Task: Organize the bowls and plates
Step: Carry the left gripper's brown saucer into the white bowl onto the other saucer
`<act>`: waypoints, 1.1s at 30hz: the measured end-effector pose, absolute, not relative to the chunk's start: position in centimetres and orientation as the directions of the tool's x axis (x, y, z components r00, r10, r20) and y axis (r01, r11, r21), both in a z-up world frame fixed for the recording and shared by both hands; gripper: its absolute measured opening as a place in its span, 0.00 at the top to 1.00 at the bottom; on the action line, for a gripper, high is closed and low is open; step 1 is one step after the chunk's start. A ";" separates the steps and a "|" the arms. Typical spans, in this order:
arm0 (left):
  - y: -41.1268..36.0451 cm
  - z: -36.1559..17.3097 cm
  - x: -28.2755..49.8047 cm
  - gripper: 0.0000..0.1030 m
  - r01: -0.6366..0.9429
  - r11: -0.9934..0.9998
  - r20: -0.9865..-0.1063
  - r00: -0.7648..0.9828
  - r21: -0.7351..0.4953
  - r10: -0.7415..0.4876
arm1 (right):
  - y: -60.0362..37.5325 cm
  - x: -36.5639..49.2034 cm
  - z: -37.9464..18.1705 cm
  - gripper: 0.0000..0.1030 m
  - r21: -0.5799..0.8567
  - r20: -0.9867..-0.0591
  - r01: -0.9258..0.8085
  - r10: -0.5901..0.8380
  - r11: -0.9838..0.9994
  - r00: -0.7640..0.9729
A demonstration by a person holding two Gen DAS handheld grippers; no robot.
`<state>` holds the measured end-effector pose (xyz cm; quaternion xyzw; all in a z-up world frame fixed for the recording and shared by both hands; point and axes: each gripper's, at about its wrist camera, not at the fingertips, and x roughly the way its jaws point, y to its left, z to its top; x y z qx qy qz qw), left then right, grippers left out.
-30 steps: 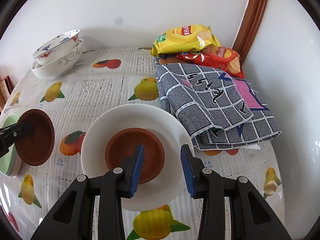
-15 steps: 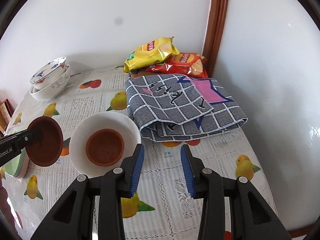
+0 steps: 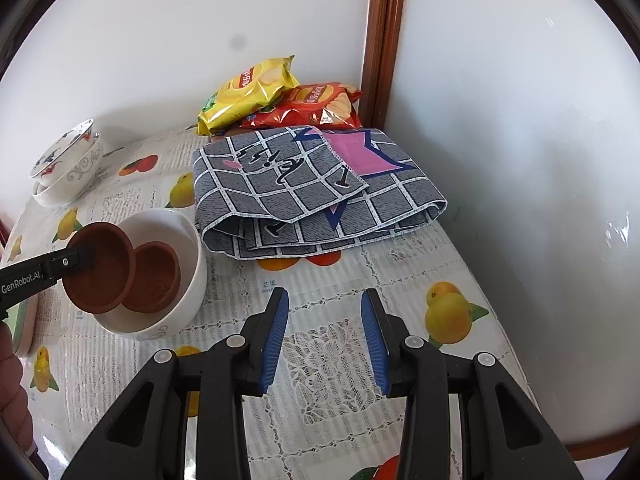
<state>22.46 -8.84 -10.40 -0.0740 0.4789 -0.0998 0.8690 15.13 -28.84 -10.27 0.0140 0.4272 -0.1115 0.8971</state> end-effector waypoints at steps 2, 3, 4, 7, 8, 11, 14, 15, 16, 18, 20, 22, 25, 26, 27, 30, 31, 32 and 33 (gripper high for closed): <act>-9.2 -10.8 23.0 0.90 0.106 0.968 -0.821 0.514 -0.227 -0.249 | -29.2 15.2 -10.6 0.64 -0.068 -0.773 0.219 -0.190 0.973 0.606; -9.3 -11.0 23.2 0.91 0.106 0.968 -0.824 0.510 -0.226 -0.248 | -29.3 15.3 -10.7 0.64 -0.066 -0.775 0.219 -0.189 0.973 0.603; -9.4 -11.2 23.4 0.91 0.107 0.969 -0.826 0.506 -0.225 -0.248 | -29.4 15.4 -10.9 0.64 -0.066 -0.778 0.219 -0.188 0.973 0.600; -9.8 -11.5 23.9 0.91 0.113 0.968 -0.831 0.496 -0.223 -0.250 | -29.5 15.7 -11.5 0.64 -0.070 -0.786 0.218 -0.189 0.973 0.589; -9.9 -11.5 24.1 0.91 0.115 0.968 -0.831 0.497 -0.223 -0.250 | -29.6 15.9 -11.6 0.64 -0.071 -0.788 0.219 -0.189 0.973 0.587; -10.1 -11.8 24.6 0.90 0.117 0.968 -0.835 0.489 -0.223 -0.252 | -29.6 16.2 -11.9 0.64 -0.065 -0.790 0.219 -0.184 0.974 0.585; -10.2 -12.0 24.9 0.90 0.116 0.966 -0.838 0.481 -0.231 -0.259 | -29.7 16.3 -12.0 0.64 -0.062 -0.790 0.217 -0.181 0.974 0.585; -10.2 -12.1 25.0 0.90 0.121 0.965 -0.838 0.479 -0.233 -0.262 | -29.7 16.4 -12.1 0.64 -0.063 -0.792 0.216 -0.180 0.974 0.584; -10.3 -12.1 25.0 0.90 0.128 0.964 -0.838 0.477 -0.232 -0.265 | -29.7 16.4 -12.3 0.64 -0.062 -0.794 0.216 -0.179 0.974 0.581; -10.4 -12.1 25.0 0.90 0.130 0.963 -0.836 0.480 -0.235 -0.268 | -29.7 16.5 -12.6 0.64 -0.058 -0.800 0.216 -0.175 0.975 0.573; -10.5 -12.3 25.1 0.89 0.133 0.962 -0.838 0.473 -0.238 -0.272 | -29.7 16.5 -12.8 0.64 -0.058 -0.806 0.217 -0.174 0.975 0.566; -10.7 -12.5 25.1 0.89 0.133 0.962 -0.841 0.468 -0.239 -0.273 | -29.7 16.5 -12.9 0.64 -0.057 -0.807 0.221 -0.176 0.974 0.564; -10.7 -12.6 25.0 0.89 0.133 0.961 -0.841 0.466 -0.242 -0.276 | -29.8 16.5 -12.8 0.64 -0.047 -0.806 0.224 -0.170 0.973 0.567; -10.7 -12.7 25.0 0.89 0.134 0.961 -0.841 0.465 -0.241 -0.276 | -29.8 16.5 -12.7 0.64 -0.049 -0.805 0.225 -0.172 0.973 0.569; -10.7 -12.7 25.0 0.89 0.133 0.961 -0.841 0.465 -0.242 -0.276 | -29.8 16.5 -12.7 0.64 -0.050 -0.803 0.225 -0.173 0.973 0.570; -10.7 -12.8 25.0 0.89 0.130 0.960 -0.841 0.463 -0.246 -0.279 | -29.9 16.5 -12.6 0.64 -0.048 -0.803 0.227 -0.172 0.973 0.570; -10.7 -12.9 25.0 0.89 0.131 0.960 -0.842 0.461 -0.247 -0.279 | -29.9 16.5 -12.6 0.64 -0.046 -0.804 0.227 -0.171 0.973 0.570; -10.7 -13.0 25.0 0.89 0.134 0.960 -0.844 0.457 -0.247 -0.281 | -29.8 16.4 -12.6 0.64 -0.044 -0.804 0.225 -0.168 0.973 0.570; -10.7 -13.1 25.1 0.89 0.134 0.960 -0.847 0.451 -0.247 -0.281 | -29.8 16.4 -12.5 0.64 -0.044 -0.804 0.223 -0.167 0.974 0.571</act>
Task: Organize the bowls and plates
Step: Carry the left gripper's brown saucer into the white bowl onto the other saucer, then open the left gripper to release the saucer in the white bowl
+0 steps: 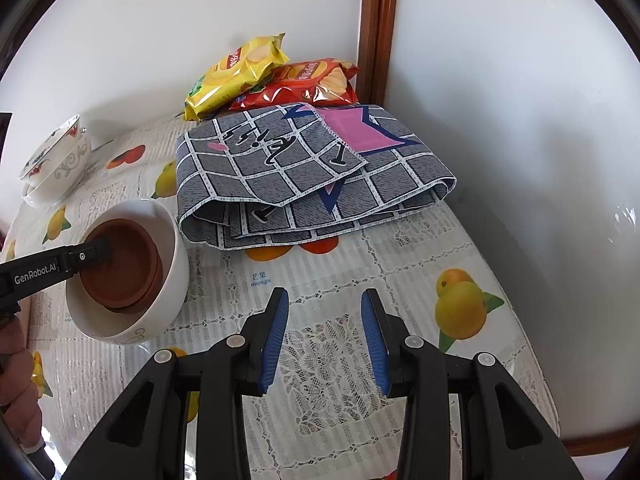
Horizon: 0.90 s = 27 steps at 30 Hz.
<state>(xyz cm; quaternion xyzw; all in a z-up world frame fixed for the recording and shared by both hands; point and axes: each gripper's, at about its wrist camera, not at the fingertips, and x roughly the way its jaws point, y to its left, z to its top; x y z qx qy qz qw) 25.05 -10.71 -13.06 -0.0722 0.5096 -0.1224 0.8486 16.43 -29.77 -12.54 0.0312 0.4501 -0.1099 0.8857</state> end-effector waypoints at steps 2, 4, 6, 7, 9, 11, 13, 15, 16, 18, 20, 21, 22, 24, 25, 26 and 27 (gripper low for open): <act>-10.6 -13.1 25.1 0.89 0.130 0.960 -0.855 0.438 -0.247 -0.279 | -29.6 16.5 -12.5 0.64 -0.046 -0.804 0.218 -0.166 0.975 0.571; -10.7 -12.9 24.9 0.89 0.141 0.961 -0.855 0.438 -0.240 -0.278 | -29.4 16.4 -12.4 0.64 -0.043 -0.803 0.213 -0.161 0.976 0.573; -10.7 -12.6 24.6 0.89 0.148 0.966 -0.857 0.447 -0.214 -0.258 | -29.1 16.4 -12.3 0.64 -0.041 -0.802 0.208 -0.157 0.977 0.576; -10.6 -12.3 24.4 0.88 0.151 0.966 -0.857 0.448 -0.209 -0.255 | -28.9 16.4 -12.2 0.64 -0.040 -0.801 0.203 -0.153 0.978 0.579; -10.3 -11.8 24.1 0.80 0.157 0.965 -0.852 0.454 -0.212 -0.261 | -28.5 16.4 -11.9 0.64 -0.032 -0.797 0.192 -0.141 0.981 0.587; -9.8 -11.0 23.6 0.77 0.154 0.966 -0.841 0.476 -0.210 -0.258 | -28.1 16.5 -11.6 0.64 -0.022 -0.792 0.177 -0.125 0.984 0.598; -9.3 -10.3 23.3 0.77 0.152 0.966 -0.830 0.496 -0.207 -0.256 | -27.8 16.8 -11.3 0.64 -0.004 -0.787 0.163 -0.104 0.987 0.609; -8.8 -10.0 23.2 0.76 0.145 0.970 -0.829 0.504 -0.193 -0.241 | -27.5 17.1 -11.0 0.64 0.025 -0.782 0.148 -0.073 0.989 0.619; -8.5 -10.0 23.3 0.76 0.136 0.973 -0.833 0.502 -0.187 -0.230 | -27.3 17.3 -10.9 0.64 0.042 -0.780 0.140 -0.056 0.989 0.623; -8.0 -10.2 23.5 0.76 0.120 0.974 -0.838 0.497 -0.190 -0.225 | -26.8 17.8 -10.8 0.64 0.051 -0.780 0.128 -0.041 0.990 0.625; -7.5 -10.5 23.7 0.76 0.107 0.975 -0.847 0.483 -0.196 -0.223 | -26.3 18.4 -10.8 0.64 0.061 -0.779 0.113 -0.023 0.992 0.627; -7.4 -10.8 23.8 0.76 0.103 0.974 -0.851 0.475 -0.200 -0.225 | -26.0 18.7 -10.9 0.64 0.069 -0.783 0.101 -0.009 0.993 0.622; -7.3 -10.9 23.9 0.76 0.100 0.974 -0.854 0.468 -0.205 -0.228 | -25.7 19.0 -11.0 0.64 0.077 -0.786 0.089 0.005 0.993 0.618; -7.2 -11.1 24.0 0.76 0.103 0.971 -0.854 0.463 -0.214 -0.237 | -25.2 19.5 -11.4 0.64 0.084 -0.794 0.074 0.022 0.994 0.608; -7.2 -11.2 24.0 0.76 0.105 0.971 -0.854 0.462 -0.216 -0.240 | -24.9 19.8 -11.5 0.64 0.088 -0.796 0.064 0.032 0.994 0.604; -7.3 -11.3 24.1 0.76 0.105 0.971 -0.856 0.457 -0.216 -0.240 | -24.6 20.0 -11.7 0.64 0.090 -0.800 0.054 0.040 0.994 0.599; -7.3 -11.5 24.3 0.76 0.102 0.971 -0.861 0.449 -0.214 -0.237 | -24.4 20.3 -11.9 0.64 0.090 -0.804 0.049 0.044 0.995 0.593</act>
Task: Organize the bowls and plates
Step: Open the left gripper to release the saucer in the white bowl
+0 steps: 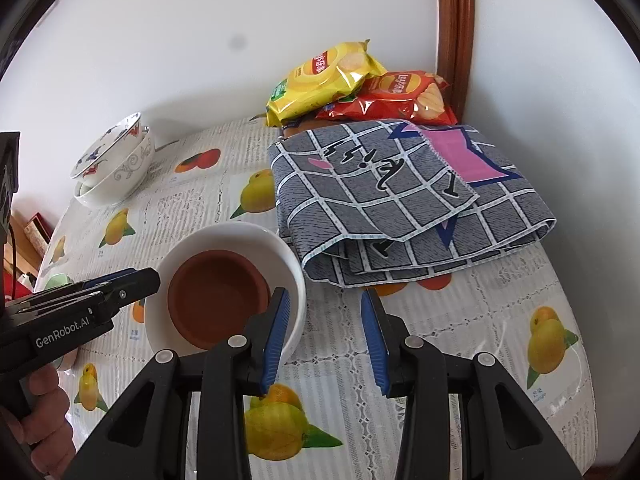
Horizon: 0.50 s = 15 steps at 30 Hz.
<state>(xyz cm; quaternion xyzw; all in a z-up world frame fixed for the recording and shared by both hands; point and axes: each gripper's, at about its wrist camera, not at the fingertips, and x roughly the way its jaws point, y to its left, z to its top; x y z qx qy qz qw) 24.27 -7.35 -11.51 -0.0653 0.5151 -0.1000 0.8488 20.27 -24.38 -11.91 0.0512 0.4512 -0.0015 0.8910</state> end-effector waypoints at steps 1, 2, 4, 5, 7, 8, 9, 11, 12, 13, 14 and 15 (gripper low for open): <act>-7.4 -11.7 24.4 0.76 0.104 0.971 -0.864 0.444 -0.215 -0.238 | -24.2 20.5 -12.1 0.64 0.090 -0.807 0.044 0.047 0.995 0.588; -7.5 -11.9 24.5 0.76 0.106 0.970 -0.866 0.439 -0.217 -0.241 | -24.0 20.6 -12.4 0.65 0.091 -0.810 0.035 0.053 0.995 0.584; -7.8 -12.3 24.6 0.76 0.109 0.972 -0.873 0.428 -0.206 -0.233 | -23.7 21.0 -13.0 0.66 0.087 -0.822 0.029 0.056 0.996 0.567; -7.9 -12.6 24.8 0.76 0.112 0.974 -0.879 0.421 -0.196 -0.225 | -23.6 21.3 -13.4 0.69 0.078 -0.829 0.032 0.047 0.996 0.557; -8.0 -13.2 25.0 0.76 0.113 0.976 -0.888 0.406 -0.187 -0.217 | -23.7 21.5 -13.9 0.73 0.071 -0.837 0.045 0.035 0.996 0.546; -8.0 -13.5 25.2 0.76 0.109 0.976 -0.892 0.397 -0.188 -0.216 | -23.7 21.7 -14.2 0.73 0.079 -0.841 0.044 0.042 0.996 0.539; -8.0 -13.7 25.3 0.75 0.108 0.975 -0.893 0.390 -0.196 -0.223 | -23.8 21.7 -14.3 0.73 0.088 -0.843 0.042 0.051 0.995 0.535; -8.1 -14.0 25.4 0.75 0.110 0.974 -0.896 0.384 -0.197 -0.224 | -23.8 21.9 -14.6 0.73 0.092 -0.846 0.048 0.052 0.995 0.530; -8.2 -14.1 25.5 0.75 0.112 0.976 -0.898 0.382 -0.189 -0.218 | -23.8 22.0 -14.7 0.73 0.089 -0.849 0.050 0.050 0.995 0.527; -8.4 -14.2 25.6 0.75 0.113 0.977 -0.901 0.379 -0.182 -0.212 | -23.7 22.2 -14.9 0.73 0.086 -0.852 0.050 0.048 0.995 0.521; -8.4 -14.2 25.6 0.75 0.116 0.977 -0.901 0.379 -0.180 -0.210 | -23.6 22.3 -15.0 0.73 0.084 -0.856 0.052 0.046 0.995 0.515; -8.5 -14.3 25.6 0.75 0.118 0.978 -0.901 0.382 -0.174 -0.206 | -23.6 22.4 -15.1 0.73 0.084 -0.858 0.054 0.045 0.995 0.512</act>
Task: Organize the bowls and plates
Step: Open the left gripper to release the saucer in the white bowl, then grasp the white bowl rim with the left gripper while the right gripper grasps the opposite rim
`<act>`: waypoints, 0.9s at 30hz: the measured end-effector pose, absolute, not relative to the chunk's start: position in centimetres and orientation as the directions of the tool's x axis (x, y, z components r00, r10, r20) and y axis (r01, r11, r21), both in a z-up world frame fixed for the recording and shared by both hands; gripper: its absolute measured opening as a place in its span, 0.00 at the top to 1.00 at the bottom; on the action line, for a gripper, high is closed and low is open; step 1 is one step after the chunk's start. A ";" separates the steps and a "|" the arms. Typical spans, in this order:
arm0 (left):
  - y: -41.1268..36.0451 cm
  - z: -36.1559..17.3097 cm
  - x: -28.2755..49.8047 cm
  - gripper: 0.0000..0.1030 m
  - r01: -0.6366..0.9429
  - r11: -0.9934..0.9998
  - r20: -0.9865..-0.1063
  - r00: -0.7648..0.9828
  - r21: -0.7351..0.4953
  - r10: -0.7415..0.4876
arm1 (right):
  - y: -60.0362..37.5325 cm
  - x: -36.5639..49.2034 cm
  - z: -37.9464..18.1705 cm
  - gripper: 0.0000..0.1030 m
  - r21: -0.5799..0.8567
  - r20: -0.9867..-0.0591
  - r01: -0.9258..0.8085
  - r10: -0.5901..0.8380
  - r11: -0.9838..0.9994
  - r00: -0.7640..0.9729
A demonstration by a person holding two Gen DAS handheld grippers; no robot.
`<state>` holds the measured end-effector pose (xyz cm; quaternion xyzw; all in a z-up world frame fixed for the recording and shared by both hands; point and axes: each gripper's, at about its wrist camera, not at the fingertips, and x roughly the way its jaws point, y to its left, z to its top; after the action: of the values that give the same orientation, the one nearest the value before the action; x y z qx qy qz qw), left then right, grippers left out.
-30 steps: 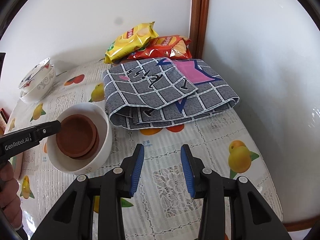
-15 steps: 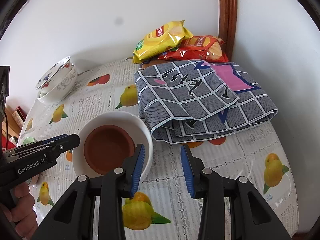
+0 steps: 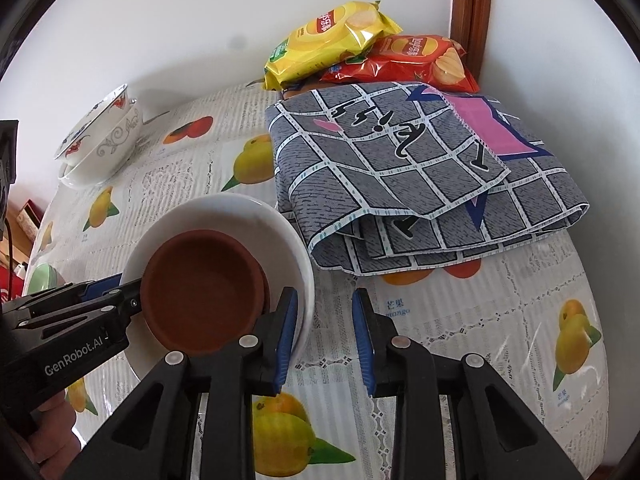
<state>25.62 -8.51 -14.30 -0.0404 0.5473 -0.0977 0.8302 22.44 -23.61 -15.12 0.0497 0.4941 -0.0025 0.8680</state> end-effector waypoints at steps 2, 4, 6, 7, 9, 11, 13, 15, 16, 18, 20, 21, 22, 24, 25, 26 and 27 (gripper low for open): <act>-8.6 -14.4 25.6 0.73 0.121 0.980 -0.901 0.387 -0.161 -0.196 | -23.6 22.6 -15.3 0.73 0.076 -0.861 0.059 0.036 0.995 0.507; -8.5 -14.6 25.8 0.72 0.123 0.979 -0.903 0.383 -0.160 -0.196 | -23.6 22.7 -15.4 0.72 0.074 -0.865 0.062 0.034 0.995 0.501; -8.6 -14.7 25.9 0.72 0.125 0.980 -0.904 0.382 -0.158 -0.194 | -23.6 22.9 -15.6 0.72 0.077 -0.868 0.065 0.035 0.995 0.495; -8.6 -14.7 25.9 0.72 0.127 0.979 -0.903 0.383 -0.158 -0.195 | -23.6 23.0 -15.7 0.71 0.076 -0.871 0.064 0.035 0.995 0.490; -8.6 -14.8 26.0 0.72 0.128 0.980 -0.904 0.381 -0.155 -0.193 | -23.6 23.2 -15.9 0.71 0.076 -0.873 0.066 0.034 0.995 0.486; -8.7 -14.9 26.0 0.72 0.125 0.980 -0.905 0.379 -0.156 -0.192 | -23.6 23.4 -16.1 0.69 0.071 -0.877 0.072 0.028 0.995 0.480; -8.7 -15.1 26.1 0.72 0.125 0.980 -0.907 0.374 -0.155 -0.191 | -23.6 23.5 -16.2 0.68 0.070 -0.879 0.074 0.026 0.995 0.477; -8.7 -15.1 26.1 0.72 0.127 0.979 -0.905 0.378 -0.157 -0.194 | -23.7 23.5 -16.3 0.68 0.075 -0.876 0.078 0.028 0.994 0.481; -8.7 -15.1 26.1 0.72 0.129 0.979 -0.905 0.378 -0.158 -0.196 | -23.8 23.5 -16.3 0.68 0.081 -0.874 0.084 0.030 0.993 0.485; -8.7 -15.1 26.2 0.72 0.134 0.978 -0.902 0.381 -0.161 -0.201 | -23.9 23.4 -16.4 0.68 0.090 -0.869 0.090 0.034 0.992 0.493; -8.5 -15.2 26.2 0.72 0.131 0.976 -0.901 0.378 -0.174 -0.211 | -23.9 23.3 -16.5 0.65 0.089 -0.866 0.090 0.032 0.992 0.499; -8.5 -15.2 26.2 0.72 0.128 0.975 -0.900 0.377 -0.181 -0.217 | -23.8 23.3 -16.4 0.65 0.085 -0.865 0.087 0.030 0.993 0.501; -8.4 -15.2 26.2 0.72 0.127 0.975 -0.900 0.377 -0.184 -0.219 | -23.8 23.2 -16.4 0.64 0.078 -0.864 0.084 0.025 0.993 0.503; -8.5 -15.2 26.1 0.72 0.130 0.975 -0.898 0.384 -0.178 -0.215 | -23.7 23.2 -16.4 0.64 0.071 -0.863 0.083 0.019 0.994 0.505; -8.6 -15.2 26.1 0.72 0.133 0.976 -0.897 0.389 -0.171 -0.210 | -23.7 23.2 -16.4 0.63 0.067 -0.862 0.082 0.017 0.994 0.507; -8.7 -15.1 26.0 0.72 0.135 0.977 -0.897 0.392 -0.165 -0.205 | -23.6 23.2 -16.4 0.63 0.065 -0.860 0.081 0.015 0.995 0.509; -8.8 -15.1 26.0 0.72 0.136 0.978 -0.897 0.396 -0.156 -0.198 | -23.6 23.2 -16.4 0.63 0.066 -0.860 0.084 0.015 0.994 0.510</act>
<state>25.96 -8.76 -15.08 -0.0289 0.5405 -0.1001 0.8349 23.17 -23.63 -16.35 0.0496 0.4945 -0.0198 0.8675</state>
